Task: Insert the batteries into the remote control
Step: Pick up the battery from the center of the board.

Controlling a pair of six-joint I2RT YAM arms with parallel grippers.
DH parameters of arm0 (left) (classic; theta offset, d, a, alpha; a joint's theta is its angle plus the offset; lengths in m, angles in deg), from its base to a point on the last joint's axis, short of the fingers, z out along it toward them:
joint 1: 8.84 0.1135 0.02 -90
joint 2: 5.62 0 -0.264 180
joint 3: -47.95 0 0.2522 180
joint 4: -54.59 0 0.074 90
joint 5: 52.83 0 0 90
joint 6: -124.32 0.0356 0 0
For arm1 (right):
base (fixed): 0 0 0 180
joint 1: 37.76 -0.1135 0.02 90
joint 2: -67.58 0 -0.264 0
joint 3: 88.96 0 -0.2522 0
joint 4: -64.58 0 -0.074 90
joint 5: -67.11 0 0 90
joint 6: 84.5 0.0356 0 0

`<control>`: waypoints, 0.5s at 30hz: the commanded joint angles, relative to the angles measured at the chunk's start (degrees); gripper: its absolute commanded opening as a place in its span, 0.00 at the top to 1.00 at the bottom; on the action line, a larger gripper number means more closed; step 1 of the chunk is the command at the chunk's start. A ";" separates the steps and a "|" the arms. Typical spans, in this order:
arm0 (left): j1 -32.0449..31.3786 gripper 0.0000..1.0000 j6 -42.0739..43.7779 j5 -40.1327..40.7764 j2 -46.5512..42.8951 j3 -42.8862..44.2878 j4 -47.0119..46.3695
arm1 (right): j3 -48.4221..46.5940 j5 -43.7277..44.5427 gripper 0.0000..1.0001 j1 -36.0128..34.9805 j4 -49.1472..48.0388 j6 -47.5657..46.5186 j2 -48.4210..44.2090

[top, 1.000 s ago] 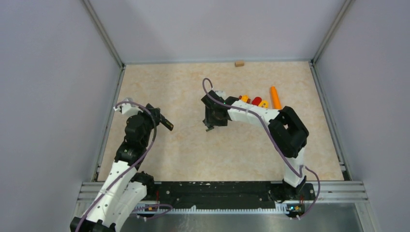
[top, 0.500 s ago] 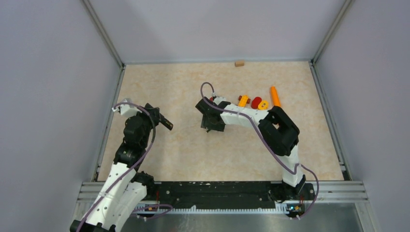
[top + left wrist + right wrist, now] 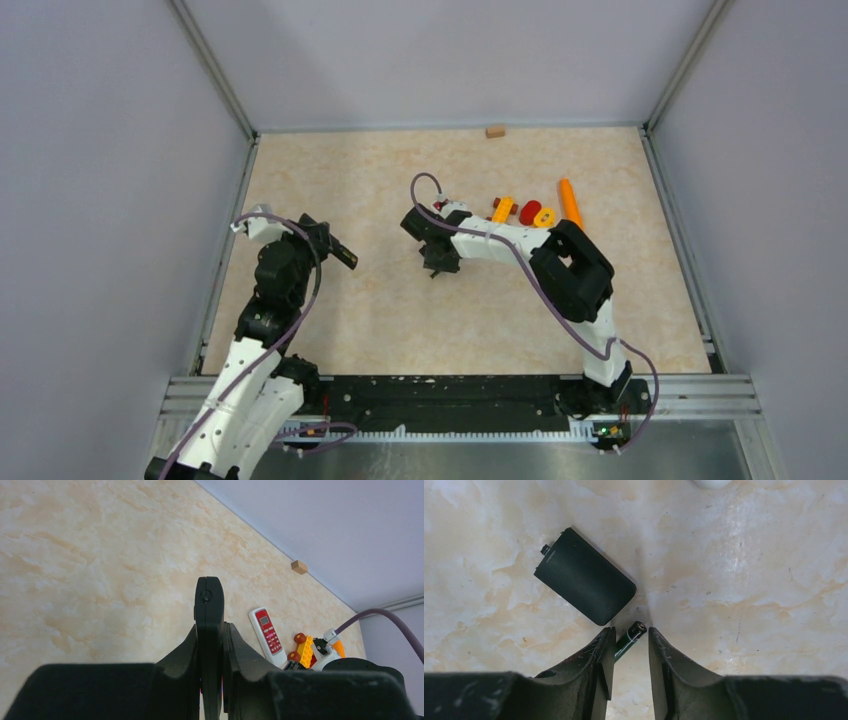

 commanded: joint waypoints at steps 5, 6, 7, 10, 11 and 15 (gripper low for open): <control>0.29 1.00 0.19 0.18 -1.47 0.32 -2.11 | -1.67 0.69 0.72 -0.77 3.30 -1.17 -1.95; 0.29 1.00 0.25 0.22 -1.55 0.32 -2.08 | -1.52 0.43 0.75 -0.84 3.37 -1.45 -1.97; 0.29 1.00 0.17 0.22 -1.60 0.21 -2.18 | -1.36 0.13 0.77 -0.83 3.31 -1.56 -1.97; 0.29 1.00 0.06 0.07 -1.60 0.05 -2.21 | -1.21 -0.49 0.88 -0.81 3.38 -1.68 -1.72; 0.29 1.00 -0.03 -0.01 -1.60 -0.01 -2.27 | -1.08 -0.75 0.90 -0.83 3.24 -1.78 -1.66; 0.29 1.00 0.07 -0.48 -1.49 0.01 -2.27 | -0.94 -1.72 0.92 -0.85 2.76 -2.32 -1.51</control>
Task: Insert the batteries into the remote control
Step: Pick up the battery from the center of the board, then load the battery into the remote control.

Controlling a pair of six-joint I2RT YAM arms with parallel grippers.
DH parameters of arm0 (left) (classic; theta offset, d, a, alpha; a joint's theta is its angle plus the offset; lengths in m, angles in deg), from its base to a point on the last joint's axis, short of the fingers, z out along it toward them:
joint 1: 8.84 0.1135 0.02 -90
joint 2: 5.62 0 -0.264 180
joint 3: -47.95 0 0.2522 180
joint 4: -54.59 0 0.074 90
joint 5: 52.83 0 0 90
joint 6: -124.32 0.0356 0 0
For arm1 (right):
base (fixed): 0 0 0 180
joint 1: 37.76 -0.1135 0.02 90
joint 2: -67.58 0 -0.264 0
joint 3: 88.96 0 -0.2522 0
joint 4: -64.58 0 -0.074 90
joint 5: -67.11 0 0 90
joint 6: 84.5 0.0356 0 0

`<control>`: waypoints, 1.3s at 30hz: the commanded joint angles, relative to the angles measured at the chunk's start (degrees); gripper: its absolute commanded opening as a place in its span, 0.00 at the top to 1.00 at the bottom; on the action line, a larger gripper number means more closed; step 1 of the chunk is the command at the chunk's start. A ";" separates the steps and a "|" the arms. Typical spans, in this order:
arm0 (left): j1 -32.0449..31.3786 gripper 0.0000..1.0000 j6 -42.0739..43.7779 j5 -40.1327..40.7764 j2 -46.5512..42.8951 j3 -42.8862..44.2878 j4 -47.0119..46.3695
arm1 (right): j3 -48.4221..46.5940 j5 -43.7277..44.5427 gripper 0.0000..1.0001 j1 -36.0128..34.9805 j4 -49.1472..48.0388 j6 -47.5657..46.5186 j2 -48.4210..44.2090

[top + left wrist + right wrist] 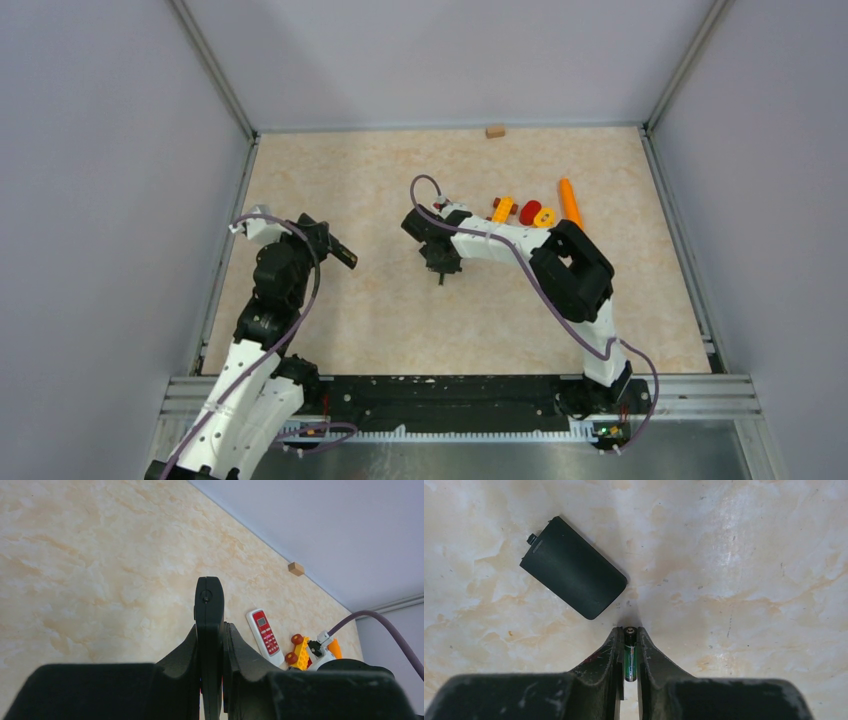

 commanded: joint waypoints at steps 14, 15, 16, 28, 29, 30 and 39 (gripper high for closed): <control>0.29 1.00 -0.15 -1.38 -0.02 -0.07 -2.98 | 1.01 -1.31 0.80 -1.42 1.64 -0.35 -2.83; 0.29 1.00 -0.10 -1.43 0.00 -0.06 -2.98 | 1.04 -1.39 0.84 -1.43 1.50 -0.26 -2.76; 0.29 1.00 -0.11 -1.50 0.04 -0.03 -2.98 | 0.99 -1.40 0.89 -1.38 1.40 -0.39 -2.80; 0.29 1.00 1.61 -18.97 4.61 2.30 -7.42 | 9.60 3.60 1.00 -1.24 -10.93 -8.12 -18.23; 0.29 1.00 1.88 -21.58 5.62 3.45 -7.81 | 11.58 3.48 1.00 -1.22 -13.72 -9.67 -21.96; 0.29 1.00 2.12 -24.53 6.73 4.30 -8.33 | 12.80 2.96 1.00 -0.99 -15.89 -11.64 -24.73; 0.03 1.00 -9.34 -46.90 19.23 9.99 -20.68 | 17.73 -8.89 1.00 -0.96 -35.94 -31.93 -43.46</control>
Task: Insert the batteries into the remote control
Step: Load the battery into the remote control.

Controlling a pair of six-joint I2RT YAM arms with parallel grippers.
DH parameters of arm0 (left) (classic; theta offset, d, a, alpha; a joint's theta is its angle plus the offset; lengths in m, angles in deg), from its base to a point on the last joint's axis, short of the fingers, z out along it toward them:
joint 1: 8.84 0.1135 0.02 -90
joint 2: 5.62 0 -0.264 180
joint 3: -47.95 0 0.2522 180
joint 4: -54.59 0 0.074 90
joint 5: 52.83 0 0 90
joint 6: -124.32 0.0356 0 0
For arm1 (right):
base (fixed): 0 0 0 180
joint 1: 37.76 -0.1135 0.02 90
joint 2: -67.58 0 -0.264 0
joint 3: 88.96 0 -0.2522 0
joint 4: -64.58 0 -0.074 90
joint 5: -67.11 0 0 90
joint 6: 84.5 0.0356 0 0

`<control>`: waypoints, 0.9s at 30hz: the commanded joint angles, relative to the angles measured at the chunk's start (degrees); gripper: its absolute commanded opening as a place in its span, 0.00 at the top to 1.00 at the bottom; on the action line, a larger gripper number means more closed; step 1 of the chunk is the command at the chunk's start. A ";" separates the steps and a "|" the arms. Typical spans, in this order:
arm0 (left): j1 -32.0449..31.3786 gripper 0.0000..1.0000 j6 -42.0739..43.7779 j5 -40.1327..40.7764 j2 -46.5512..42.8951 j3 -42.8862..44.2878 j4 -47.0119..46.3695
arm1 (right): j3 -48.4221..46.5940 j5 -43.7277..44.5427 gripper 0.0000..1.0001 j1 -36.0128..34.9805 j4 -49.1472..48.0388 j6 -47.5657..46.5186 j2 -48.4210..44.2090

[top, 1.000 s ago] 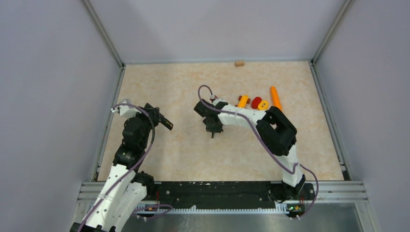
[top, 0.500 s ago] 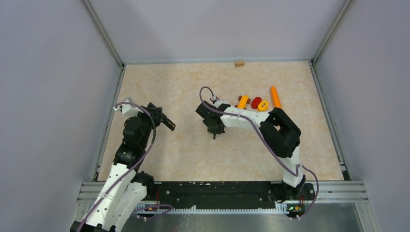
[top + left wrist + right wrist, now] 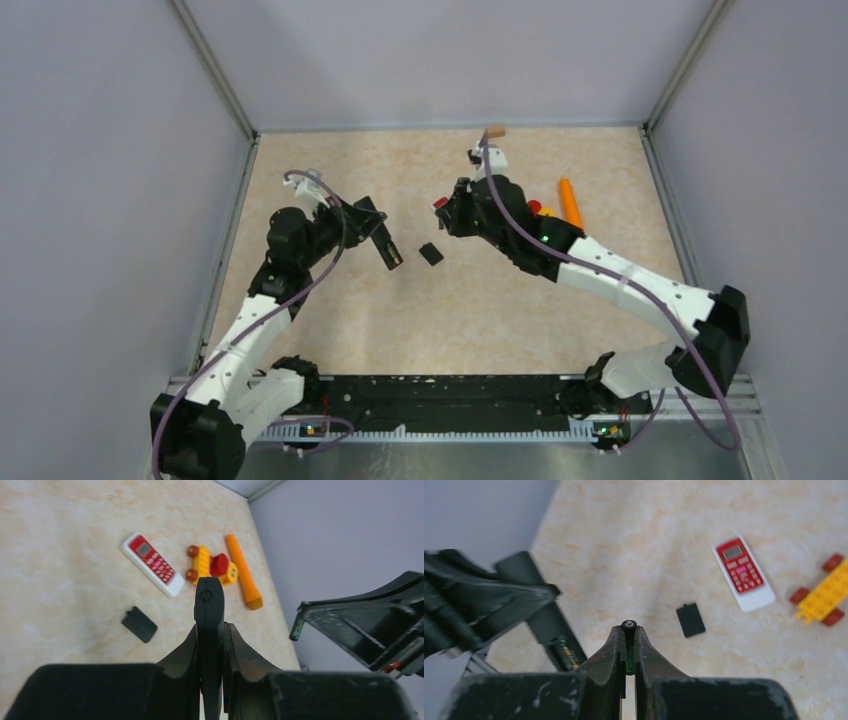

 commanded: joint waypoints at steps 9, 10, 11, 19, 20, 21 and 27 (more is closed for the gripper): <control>-0.06 1.00 -24.53 -17.30 5.48 1.24 -29.71 | 2.13 -15.58 1.00 -3.67 -23.46 -14.10 -9.10; -0.06 1.00 -25.26 -17.20 5.45 1.18 -30.02 | 2.14 -14.99 1.00 -4.40 -23.66 -14.49 -9.29; -0.06 1.00 -25.95 -17.15 5.32 1.19 -30.16 | 2.08 -15.18 1.00 -4.96 -23.68 -14.61 -9.33; -0.06 1.00 -28.42 -16.62 4.49 0.73 -30.53 | 2.47 -14.67 1.00 -8.40 -23.55 -16.04 -9.33; -0.06 1.00 -28.73 -16.62 4.60 0.76 -30.54 | 2.33 -14.07 1.00 -8.99 -23.25 -16.68 -9.17; -0.06 1.00 -29.20 -16.59 4.78 0.91 -30.71 | 2.16 -13.31 1.00 -9.44 -22.70 -17.14 -8.82; -0.06 1.00 -31.05 -17.40 5.47 1.40 -31.77 | 2.17 -11.82 1.00 -10.21 -21.33 -18.18 -8.18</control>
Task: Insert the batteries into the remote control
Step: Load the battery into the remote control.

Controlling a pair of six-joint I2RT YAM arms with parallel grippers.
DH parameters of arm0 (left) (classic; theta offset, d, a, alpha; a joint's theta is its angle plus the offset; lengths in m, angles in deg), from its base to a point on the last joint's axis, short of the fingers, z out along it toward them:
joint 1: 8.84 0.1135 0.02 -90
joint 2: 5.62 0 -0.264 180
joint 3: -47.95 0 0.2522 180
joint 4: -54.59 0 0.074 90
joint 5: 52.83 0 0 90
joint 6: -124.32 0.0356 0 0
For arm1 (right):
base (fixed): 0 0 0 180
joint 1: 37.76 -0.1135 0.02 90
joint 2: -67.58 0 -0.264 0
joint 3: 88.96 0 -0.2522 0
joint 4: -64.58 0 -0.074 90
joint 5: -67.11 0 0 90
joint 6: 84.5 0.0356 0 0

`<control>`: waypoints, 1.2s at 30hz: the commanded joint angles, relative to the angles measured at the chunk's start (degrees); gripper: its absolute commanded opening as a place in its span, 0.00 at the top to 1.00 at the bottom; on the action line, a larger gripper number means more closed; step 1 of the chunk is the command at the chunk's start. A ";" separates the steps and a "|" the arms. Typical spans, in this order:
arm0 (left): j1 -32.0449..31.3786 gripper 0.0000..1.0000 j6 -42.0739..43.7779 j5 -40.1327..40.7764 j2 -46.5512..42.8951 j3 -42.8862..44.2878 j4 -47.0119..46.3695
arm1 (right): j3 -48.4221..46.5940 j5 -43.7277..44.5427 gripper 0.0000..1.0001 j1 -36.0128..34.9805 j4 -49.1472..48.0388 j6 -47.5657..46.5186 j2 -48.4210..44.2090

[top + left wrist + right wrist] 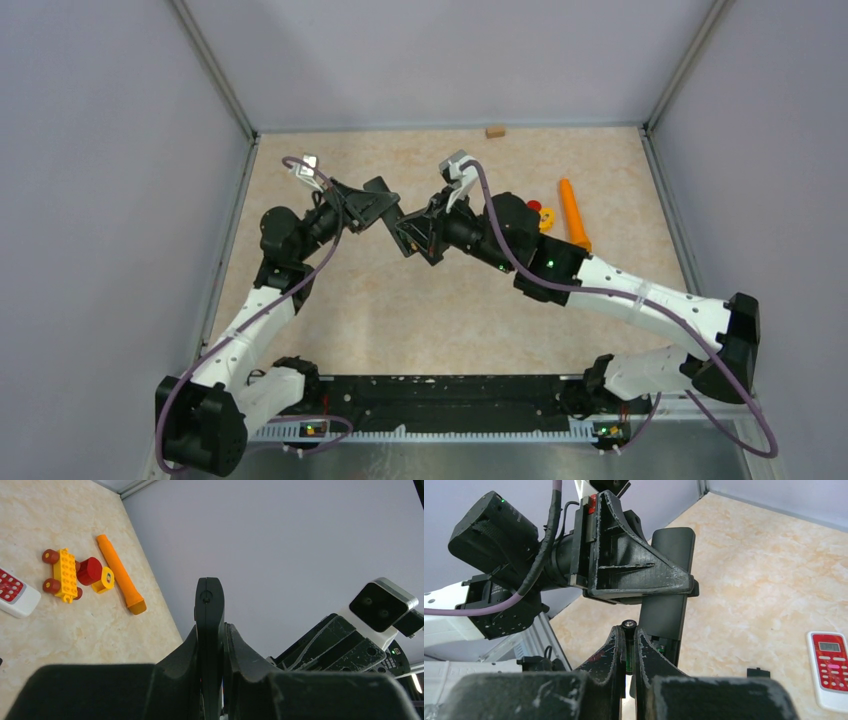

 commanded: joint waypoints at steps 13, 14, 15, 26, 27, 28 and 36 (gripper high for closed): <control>-0.04 1.00 -2.70 -2.02 0.84 1.11 -5.71 | -1.71 1.77 1.00 -1.30 3.02 -3.82 0.65; -0.06 1.00 -2.84 -1.95 0.82 1.01 -5.80 | -2.00 1.19 1.00 -1.29 3.56 -3.72 0.86; 0.01 1.00 -2.92 -2.01 0.93 0.92 -6.07 | -2.22 0.85 1.00 -1.32 3.93 -3.61 1.08; 0.03 1.00 -2.75 -1.67 0.60 0.39 -6.33 | -2.88 1.17 0.93 -1.38 6.61 -2.62 2.10; 0.03 1.00 -2.69 -1.58 0.60 0.30 -6.23 | -3.14 1.56 0.87 -1.41 7.02 -2.16 2.14; 0.03 1.00 -2.58 -1.58 0.59 0.23 -6.14 | -3.41 1.86 0.83 -1.39 7.27 -1.87 2.13; 0.03 1.00 -1.44 -1.24 0.46 -0.06 -5.14 | -6.31 3.44 0.67 -1.37 9.63 0.44 1.97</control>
